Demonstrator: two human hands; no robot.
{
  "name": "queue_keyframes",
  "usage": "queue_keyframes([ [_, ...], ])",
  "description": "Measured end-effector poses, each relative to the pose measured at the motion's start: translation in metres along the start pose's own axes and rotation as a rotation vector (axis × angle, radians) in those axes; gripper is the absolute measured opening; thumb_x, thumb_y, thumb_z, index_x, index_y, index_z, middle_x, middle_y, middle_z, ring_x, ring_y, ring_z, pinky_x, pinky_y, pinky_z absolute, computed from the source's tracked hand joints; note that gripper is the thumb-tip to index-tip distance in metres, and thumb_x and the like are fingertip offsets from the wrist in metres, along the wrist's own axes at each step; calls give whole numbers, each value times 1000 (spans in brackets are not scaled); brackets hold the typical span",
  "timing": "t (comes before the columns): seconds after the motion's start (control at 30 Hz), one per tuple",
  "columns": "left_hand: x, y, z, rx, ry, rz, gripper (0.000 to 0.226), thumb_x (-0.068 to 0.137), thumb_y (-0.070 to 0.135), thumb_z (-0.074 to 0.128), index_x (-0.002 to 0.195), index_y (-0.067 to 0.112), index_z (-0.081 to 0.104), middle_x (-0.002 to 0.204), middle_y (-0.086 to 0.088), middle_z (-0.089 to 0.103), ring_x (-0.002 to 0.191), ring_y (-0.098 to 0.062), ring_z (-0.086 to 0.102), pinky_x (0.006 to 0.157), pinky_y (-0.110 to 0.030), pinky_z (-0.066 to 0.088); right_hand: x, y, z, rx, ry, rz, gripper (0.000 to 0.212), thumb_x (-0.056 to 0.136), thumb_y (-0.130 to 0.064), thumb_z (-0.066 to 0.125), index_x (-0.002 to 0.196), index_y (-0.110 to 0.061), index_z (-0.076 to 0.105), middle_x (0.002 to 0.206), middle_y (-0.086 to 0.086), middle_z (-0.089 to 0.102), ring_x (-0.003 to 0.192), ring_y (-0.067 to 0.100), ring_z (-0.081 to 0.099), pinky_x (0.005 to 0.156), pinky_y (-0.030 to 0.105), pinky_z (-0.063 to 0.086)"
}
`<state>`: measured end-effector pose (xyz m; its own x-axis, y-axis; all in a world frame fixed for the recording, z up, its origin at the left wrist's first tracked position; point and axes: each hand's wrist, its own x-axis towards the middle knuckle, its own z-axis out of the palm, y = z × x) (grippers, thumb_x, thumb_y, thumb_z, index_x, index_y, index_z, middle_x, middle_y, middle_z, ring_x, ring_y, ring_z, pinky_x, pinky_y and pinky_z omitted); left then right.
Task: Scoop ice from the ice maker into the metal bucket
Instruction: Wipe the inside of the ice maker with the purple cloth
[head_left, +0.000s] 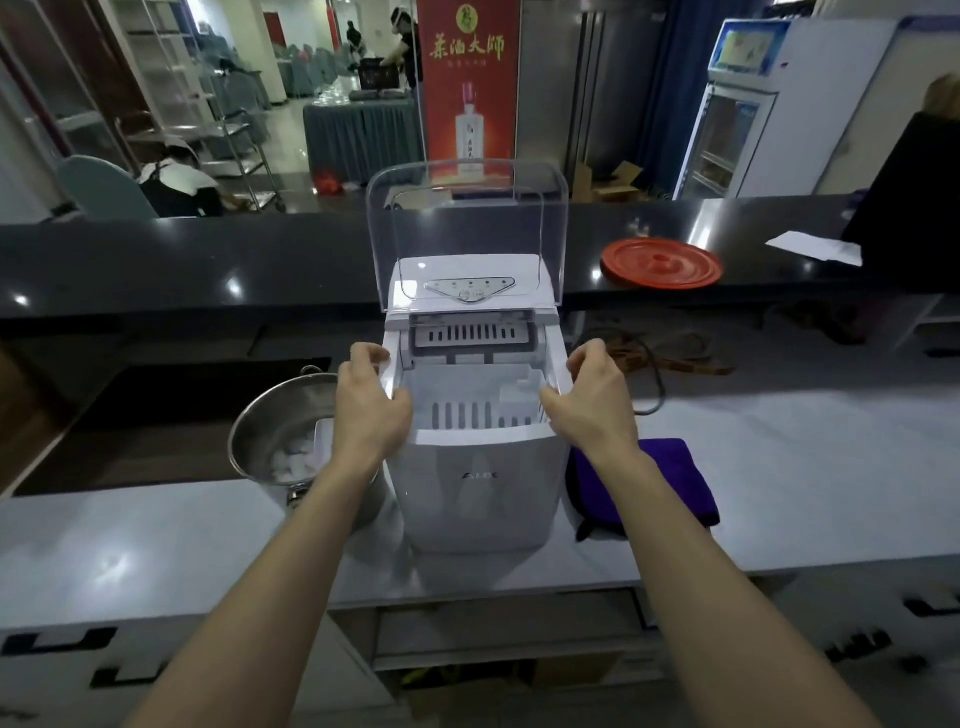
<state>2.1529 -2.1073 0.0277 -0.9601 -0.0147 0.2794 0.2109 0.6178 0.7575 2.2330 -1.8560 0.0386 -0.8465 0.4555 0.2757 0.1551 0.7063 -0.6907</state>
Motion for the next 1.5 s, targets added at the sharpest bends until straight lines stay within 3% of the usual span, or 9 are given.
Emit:
queue_keyframes([
  [0.2, -3, -3, 4, -116, -10, -93, 57, 94, 6, 67, 142, 27, 44, 128, 6, 64, 107, -23, 64, 84, -34, 48, -6, 9, 9, 165, 15, 79, 44, 85, -20, 82, 115, -22, 51, 102, -3, 64, 88, 11, 66, 68, 22, 54],
  [0.53, 0, -7, 6, -132, -45, -119, 75, 88, 5, 78, 148, 30, 41, 130, 9, 56, 119, -23, 60, 100, -44, 56, -5, 10, 11, 140, 24, 60, 49, 85, -27, 86, 114, -22, 48, 105, -2, 62, 92, 15, 65, 69, 23, 53],
  [0.63, -3, -10, 8, -119, -15, -83, 68, 93, 19, 78, 149, 31, 42, 136, 5, 59, 118, -23, 60, 98, -41, 52, -7, 9, 11, 147, 44, 53, 53, 83, -37, 89, 115, -20, 49, 108, -1, 61, 94, 16, 61, 75, 27, 52],
  [0.73, -3, -14, 11, -111, 0, -65, 55, 102, 25, 66, 149, 32, 41, 139, 2, 61, 119, -26, 62, 103, -48, 55, -8, 10, 12, 148, 57, 38, 45, 90, -39, 82, 114, -20, 48, 107, 0, 60, 93, 16, 62, 70, 23, 49],
  [0.83, -1, -14, 10, -75, -7, -64, 53, 102, 21, 63, 149, 33, 40, 141, 0, 62, 120, -27, 63, 103, -49, 55, -6, 10, 13, 139, 49, 45, 38, 94, -30, 78, 114, -21, 47, 106, 1, 61, 91, 15, 65, 65, 19, 49],
  [1.0, 2, -12, 10, -12, 17, -77, 51, 97, 14, 64, 140, 33, 44, 129, -1, 68, 107, -27, 66, 89, -38, 55, -3, 7, 12, 100, 10, 74, 40, 89, -20, 78, 111, -21, 45, 104, 1, 61, 89, 17, 64, 70, 33, 57],
  [1.13, 1, -10, 9, 3, -1, -88, 54, 93, 12, 67, 136, 35, 44, 125, -2, 68, 103, -28, 68, 90, -43, 60, 0, 6, 10, 66, -22, 86, 44, 82, -9, 78, 109, -19, 44, 104, 2, 58, 86, 17, 60, 63, 28, 49],
  [1.3, 1, -9, 7, -3, -22, -108, 65, 86, 8, 73, 133, 40, 42, 125, 0, 68, 106, -29, 68, 90, -50, 62, 0, 5, 10, 62, -37, 103, 53, 78, -8, 83, 110, -22, 42, 105, 1, 58, 89, 17, 62, 67, 31, 57],
  [1.5, 3, -10, 8, -9, -20, -105, 63, 85, 6, 71, 134, 36, 43, 127, -1, 68, 106, -29, 68, 90, -45, 60, -4, 5, 11, 80, -8, 95, 49, 87, -18, 84, 116, -21, 44, 109, 3, 59, 91, 18, 63, 62, 18, 46],
])
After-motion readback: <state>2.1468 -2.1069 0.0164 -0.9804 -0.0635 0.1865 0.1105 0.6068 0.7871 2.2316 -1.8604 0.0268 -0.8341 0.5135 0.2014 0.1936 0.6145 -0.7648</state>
